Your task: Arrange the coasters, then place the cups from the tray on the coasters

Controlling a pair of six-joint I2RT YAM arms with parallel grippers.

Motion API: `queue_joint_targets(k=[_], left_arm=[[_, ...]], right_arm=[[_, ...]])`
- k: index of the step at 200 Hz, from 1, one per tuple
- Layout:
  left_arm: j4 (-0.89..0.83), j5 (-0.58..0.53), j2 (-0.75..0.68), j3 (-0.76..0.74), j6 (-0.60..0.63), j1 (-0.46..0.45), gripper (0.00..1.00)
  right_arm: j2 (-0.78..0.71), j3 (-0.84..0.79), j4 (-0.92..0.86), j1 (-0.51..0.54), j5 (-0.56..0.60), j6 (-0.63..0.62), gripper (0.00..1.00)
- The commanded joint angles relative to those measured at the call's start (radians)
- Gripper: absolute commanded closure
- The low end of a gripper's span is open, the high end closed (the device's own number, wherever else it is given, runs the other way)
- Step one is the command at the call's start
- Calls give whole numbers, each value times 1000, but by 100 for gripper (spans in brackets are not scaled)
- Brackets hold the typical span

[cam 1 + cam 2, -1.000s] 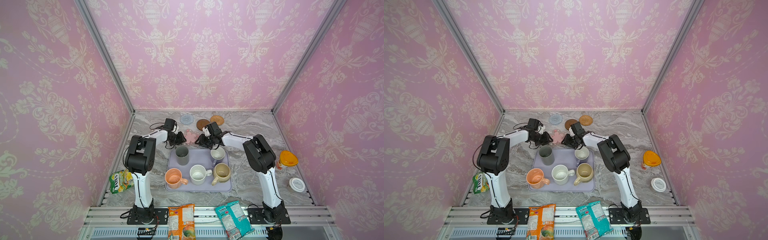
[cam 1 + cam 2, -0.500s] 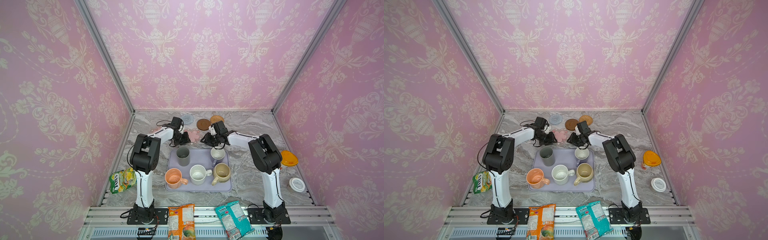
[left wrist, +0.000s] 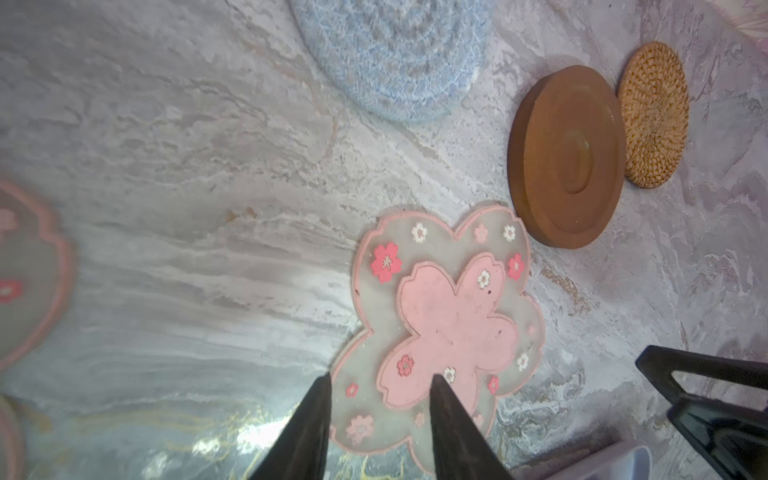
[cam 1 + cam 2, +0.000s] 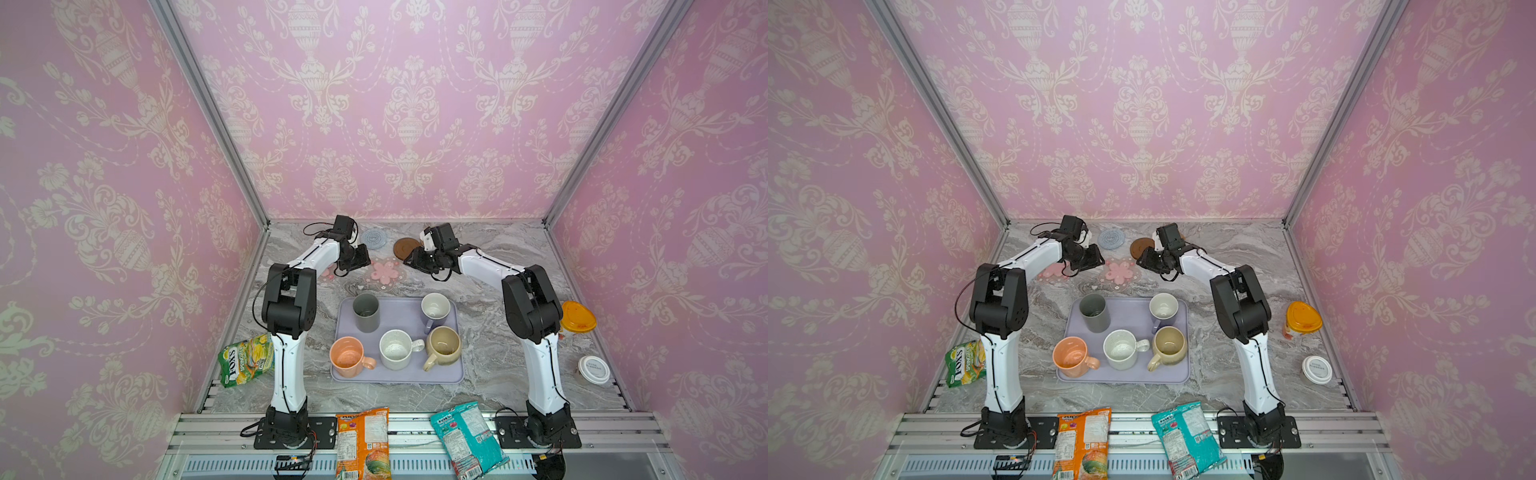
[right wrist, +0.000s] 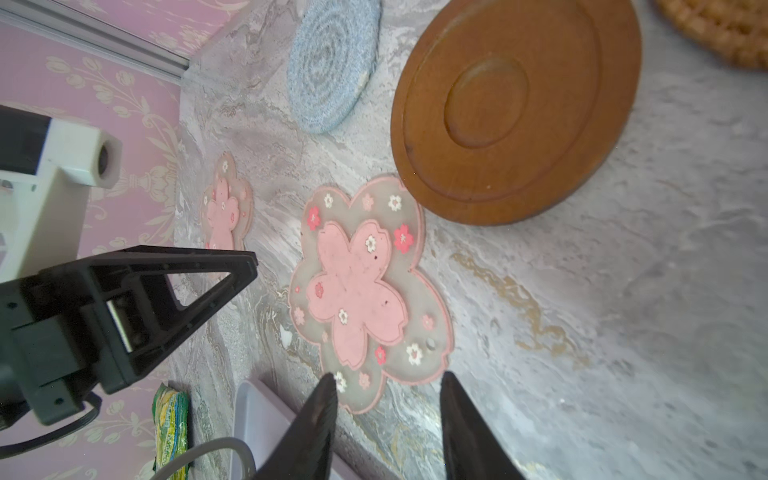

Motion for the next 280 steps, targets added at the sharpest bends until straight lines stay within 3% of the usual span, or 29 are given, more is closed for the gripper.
queue_joint_targets(k=[1,61,106,162,192,280], left_arm=[[-64,-13,64,62,40,8,58],[-61,21,125,106,55,7,58],[-147,126,170,161,143,-3,58],[-198,252,148,128,221,-14,58],[-211,313,148,127,257,-33,58],[-259,327,157,174,293,-60,59]], right_arm=[[65,66,-56,0,-15,-28,57],[119,115,-80,1,-24,-63,55],[133,114,-81,7,-38,-74,55],[116,67,-80,40,-45,-91,54],[92,15,-72,44,-40,-91,54],[-93,-184,-77,41,8,-120,54]])
